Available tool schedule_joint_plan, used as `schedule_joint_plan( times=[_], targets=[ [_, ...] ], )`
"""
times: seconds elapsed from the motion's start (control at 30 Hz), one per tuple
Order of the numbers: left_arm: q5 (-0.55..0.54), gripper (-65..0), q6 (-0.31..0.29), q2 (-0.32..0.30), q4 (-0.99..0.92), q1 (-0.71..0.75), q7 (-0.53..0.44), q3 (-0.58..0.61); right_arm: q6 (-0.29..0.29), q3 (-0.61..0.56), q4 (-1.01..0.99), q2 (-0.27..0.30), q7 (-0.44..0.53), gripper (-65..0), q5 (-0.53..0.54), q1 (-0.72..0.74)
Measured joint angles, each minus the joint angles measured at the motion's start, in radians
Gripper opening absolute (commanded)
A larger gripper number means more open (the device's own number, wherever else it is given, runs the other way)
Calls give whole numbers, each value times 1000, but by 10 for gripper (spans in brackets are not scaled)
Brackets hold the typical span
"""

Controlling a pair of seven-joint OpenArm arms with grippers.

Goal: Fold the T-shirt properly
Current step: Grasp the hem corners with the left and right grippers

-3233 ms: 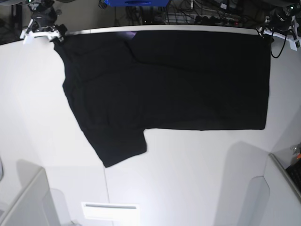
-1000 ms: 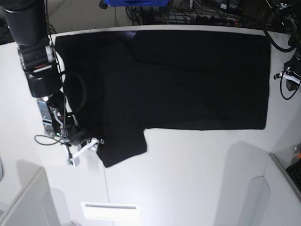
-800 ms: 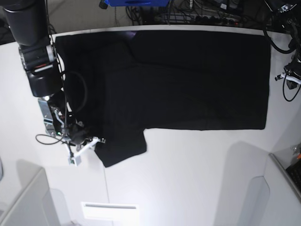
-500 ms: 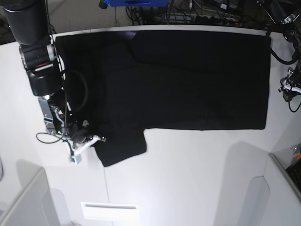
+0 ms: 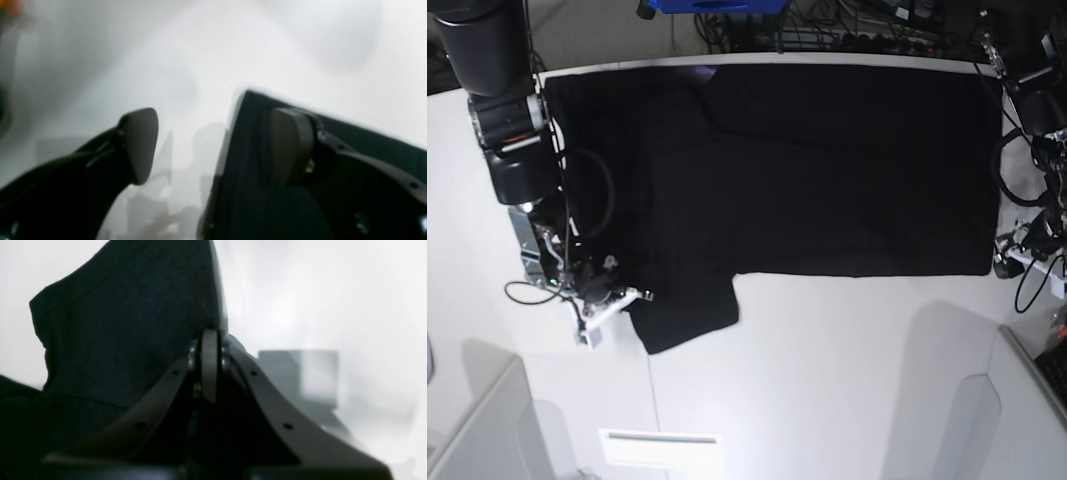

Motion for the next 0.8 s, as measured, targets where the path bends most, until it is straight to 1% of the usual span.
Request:
schedule_joint_plan(
  times=[0.07,0.17,0.27,0.33,0.5,0.73,0.8],
  targets=[
    [-4,-156,-1,-6,-60,-32,-41,74,1,0,0,0,-1,-650,2,0],
    [-4,-156,-1,4,-148,-76,-45,122,1,0,0,-1,-1,-650,1,0],
    [-1,-156,0,4,-200,-109,-58,126,1,0,0,0,-2,-650,4,0],
    [-1,-156,0,2,-222,-126,-105,126,1,0,0,0,-2,-650,3,0],
    [-3,-156,0,7,-264,-136,-113,127,1,0,0,0,-2,-650,3,0],
    [-1,-156,0,9,-266,-134,-113,127,1,0,0,0,-2,-650,3,0],
    [0,-156,0,6,-266,-135,-119,149,1,0,0,0,-2,-650,3,0]
  ],
)
